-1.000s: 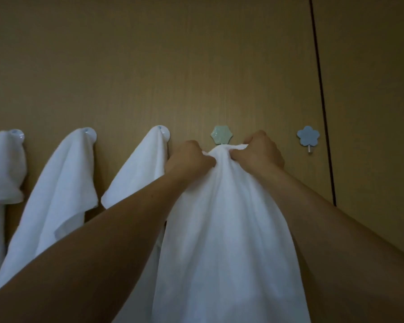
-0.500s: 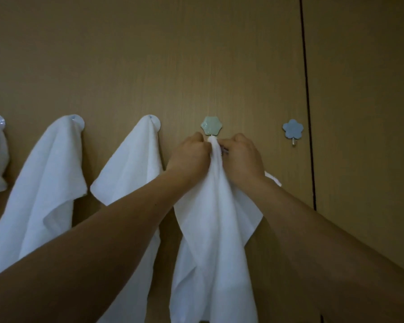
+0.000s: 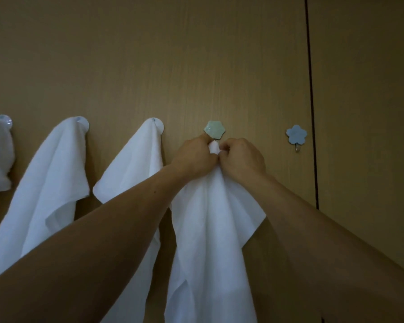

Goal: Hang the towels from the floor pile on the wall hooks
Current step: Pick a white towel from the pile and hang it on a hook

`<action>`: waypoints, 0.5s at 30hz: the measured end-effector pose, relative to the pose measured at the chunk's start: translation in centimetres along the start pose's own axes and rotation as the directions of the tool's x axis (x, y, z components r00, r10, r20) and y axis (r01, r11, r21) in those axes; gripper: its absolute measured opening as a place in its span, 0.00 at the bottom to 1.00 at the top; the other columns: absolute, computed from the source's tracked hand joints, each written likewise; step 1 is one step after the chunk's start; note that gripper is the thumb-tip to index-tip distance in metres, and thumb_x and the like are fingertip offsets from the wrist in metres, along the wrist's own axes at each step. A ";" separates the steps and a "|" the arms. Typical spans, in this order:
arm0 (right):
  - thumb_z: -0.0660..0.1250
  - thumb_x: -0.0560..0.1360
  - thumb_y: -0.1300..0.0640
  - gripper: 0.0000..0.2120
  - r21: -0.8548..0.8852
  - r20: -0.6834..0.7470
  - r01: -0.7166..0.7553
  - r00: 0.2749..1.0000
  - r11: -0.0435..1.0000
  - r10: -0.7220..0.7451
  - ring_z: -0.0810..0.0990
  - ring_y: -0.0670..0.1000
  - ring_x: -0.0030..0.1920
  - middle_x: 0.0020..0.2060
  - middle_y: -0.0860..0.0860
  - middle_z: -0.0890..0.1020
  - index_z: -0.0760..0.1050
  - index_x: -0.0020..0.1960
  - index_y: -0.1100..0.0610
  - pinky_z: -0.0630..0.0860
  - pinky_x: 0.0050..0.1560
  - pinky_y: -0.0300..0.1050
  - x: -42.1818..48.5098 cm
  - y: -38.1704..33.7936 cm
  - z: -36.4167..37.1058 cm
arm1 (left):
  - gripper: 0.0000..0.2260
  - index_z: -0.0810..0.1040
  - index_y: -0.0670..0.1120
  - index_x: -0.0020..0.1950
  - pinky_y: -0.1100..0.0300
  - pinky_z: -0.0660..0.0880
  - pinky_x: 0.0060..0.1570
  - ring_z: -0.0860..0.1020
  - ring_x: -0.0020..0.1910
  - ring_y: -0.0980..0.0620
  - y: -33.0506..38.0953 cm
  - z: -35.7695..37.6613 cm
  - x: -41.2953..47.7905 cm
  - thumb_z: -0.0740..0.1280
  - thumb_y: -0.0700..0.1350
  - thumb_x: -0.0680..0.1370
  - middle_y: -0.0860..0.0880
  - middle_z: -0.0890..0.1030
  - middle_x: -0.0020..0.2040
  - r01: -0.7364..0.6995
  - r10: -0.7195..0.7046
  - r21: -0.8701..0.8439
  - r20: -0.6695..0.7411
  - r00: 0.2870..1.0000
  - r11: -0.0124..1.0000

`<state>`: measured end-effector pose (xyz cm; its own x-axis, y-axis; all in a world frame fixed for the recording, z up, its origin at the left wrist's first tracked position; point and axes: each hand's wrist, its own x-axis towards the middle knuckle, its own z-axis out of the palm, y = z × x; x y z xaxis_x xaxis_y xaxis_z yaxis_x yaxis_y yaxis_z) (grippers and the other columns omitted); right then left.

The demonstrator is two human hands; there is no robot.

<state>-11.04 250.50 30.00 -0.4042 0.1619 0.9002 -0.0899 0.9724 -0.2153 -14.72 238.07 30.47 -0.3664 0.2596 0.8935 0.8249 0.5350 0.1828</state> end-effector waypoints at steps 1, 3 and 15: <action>0.60 0.75 0.50 0.10 -0.012 0.017 -0.018 1.000 1.000 0.019 0.79 0.53 0.42 0.46 0.52 0.83 0.79 0.42 0.49 0.67 0.34 0.41 0.0 -0.1 0.0 | 0.12 0.75 0.44 0.58 0.61 0.63 0.37 0.71 0.42 0.53 0.1 0.0 0.0 0.61 0.45 0.77 0.51 0.75 0.44 0.029 -0.030 -0.016 -0.010 1.000 0.999; 0.59 0.75 0.51 0.12 -0.018 0.024 -0.026 0.999 0.999 0.027 0.77 0.54 0.39 0.42 0.53 0.82 0.73 0.34 0.50 0.62 0.30 0.40 -0.5 -0.3 0.3 | 0.09 0.75 0.45 0.55 0.60 0.64 0.37 0.71 0.41 0.52 0.4 0.0 -0.1 0.59 0.45 0.78 0.51 0.74 0.43 0.080 -0.081 -0.060 -0.020 0.997 0.995; 0.58 0.81 0.50 0.15 0.383 -0.060 -0.007 0.998 0.924 0.032 0.76 0.49 0.52 0.53 0.51 0.78 0.77 0.59 0.57 0.68 0.50 0.41 -7.1 0.6 2.2 | 0.09 0.73 0.43 0.52 0.70 0.65 0.28 0.72 0.36 0.61 -0.2 3.2 -6.7 0.61 0.48 0.80 0.53 0.75 0.41 0.186 -0.265 -0.402 -0.151 0.952 0.897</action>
<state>-10.24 249.57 22.60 -0.3518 0.2030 0.9138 -0.4289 0.8328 -0.3501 -13.82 238.83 23.11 -0.5026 -0.0157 0.8644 0.8445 0.2049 0.4948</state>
